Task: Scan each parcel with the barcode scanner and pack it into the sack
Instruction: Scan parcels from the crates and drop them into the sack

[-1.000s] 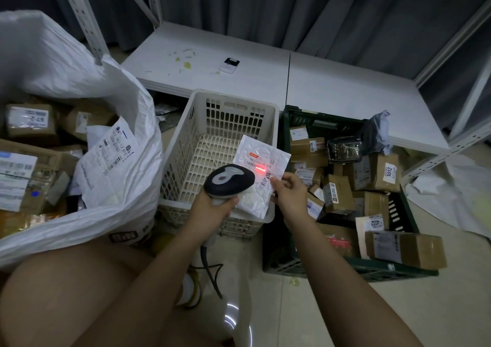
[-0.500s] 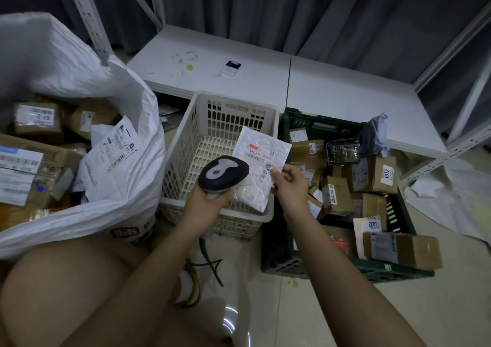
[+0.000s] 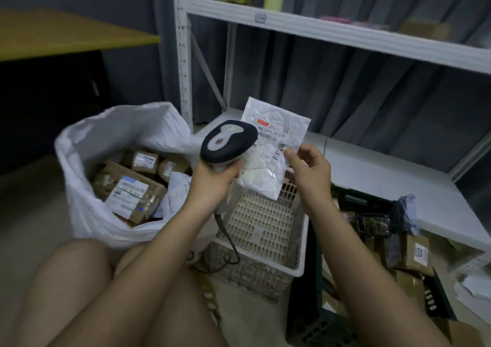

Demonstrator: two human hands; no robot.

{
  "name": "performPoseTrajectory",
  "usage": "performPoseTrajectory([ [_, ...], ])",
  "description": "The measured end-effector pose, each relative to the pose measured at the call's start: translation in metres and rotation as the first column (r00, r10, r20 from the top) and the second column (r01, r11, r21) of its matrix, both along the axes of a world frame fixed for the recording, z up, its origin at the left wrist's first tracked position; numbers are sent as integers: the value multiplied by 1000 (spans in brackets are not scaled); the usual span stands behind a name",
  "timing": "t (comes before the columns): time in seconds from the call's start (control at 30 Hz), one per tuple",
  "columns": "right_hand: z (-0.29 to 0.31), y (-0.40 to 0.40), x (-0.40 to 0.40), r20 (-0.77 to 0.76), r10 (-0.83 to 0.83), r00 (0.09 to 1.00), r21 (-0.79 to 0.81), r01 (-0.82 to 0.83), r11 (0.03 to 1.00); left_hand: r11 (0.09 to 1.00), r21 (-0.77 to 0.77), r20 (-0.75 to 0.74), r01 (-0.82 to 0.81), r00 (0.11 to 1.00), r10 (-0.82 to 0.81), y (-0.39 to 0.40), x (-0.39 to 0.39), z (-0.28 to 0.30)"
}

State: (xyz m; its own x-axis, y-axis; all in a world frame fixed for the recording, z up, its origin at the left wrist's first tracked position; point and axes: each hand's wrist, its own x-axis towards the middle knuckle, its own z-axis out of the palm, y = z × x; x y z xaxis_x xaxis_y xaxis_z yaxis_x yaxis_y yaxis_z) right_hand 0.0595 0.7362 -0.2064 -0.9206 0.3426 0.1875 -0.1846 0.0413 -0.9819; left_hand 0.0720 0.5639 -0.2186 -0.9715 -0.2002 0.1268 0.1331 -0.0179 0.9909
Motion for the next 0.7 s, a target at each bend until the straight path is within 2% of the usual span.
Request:
performPoseTrajectory([
  [0.17, 25, -60, -18, -17, 116, 993, -28, -116, 993, 983, 44, -35, -179, 983, 180, -68, 4, 32],
  [0.23, 21, -87, -36, 4, 129, 992, 26, -129, 991, 972, 60, -41, -227, 972, 230, -93, 1, 37],
  [0.33, 6, -126, -73, 29, 95, 995, 200, -99, 975, 959, 79, -66, -272, 958, 277, -121, -6, 36],
  [0.4, -6, -145, -97, 123, 149, 981, 340, -183, 922, 957, 73, -62, -279, 957, 284, -132, -11, 29],
  [0.5, -24, -156, -116, 353, 256, 900, 483, -410, 774, 963, 61, -32, -262, 964, 265, -135, -16, 17],
  [0.57, -28, -150, -114, 333, 305, 892, 434, -432, 791, 969, 45, 5, -244, 970, 244, -128, -18, 10],
  [0.7, -27, -110, -81, 175, 298, 938, 316, -340, 886, 985, 37, 36, -166, 986, 164, -97, -23, -3],
])
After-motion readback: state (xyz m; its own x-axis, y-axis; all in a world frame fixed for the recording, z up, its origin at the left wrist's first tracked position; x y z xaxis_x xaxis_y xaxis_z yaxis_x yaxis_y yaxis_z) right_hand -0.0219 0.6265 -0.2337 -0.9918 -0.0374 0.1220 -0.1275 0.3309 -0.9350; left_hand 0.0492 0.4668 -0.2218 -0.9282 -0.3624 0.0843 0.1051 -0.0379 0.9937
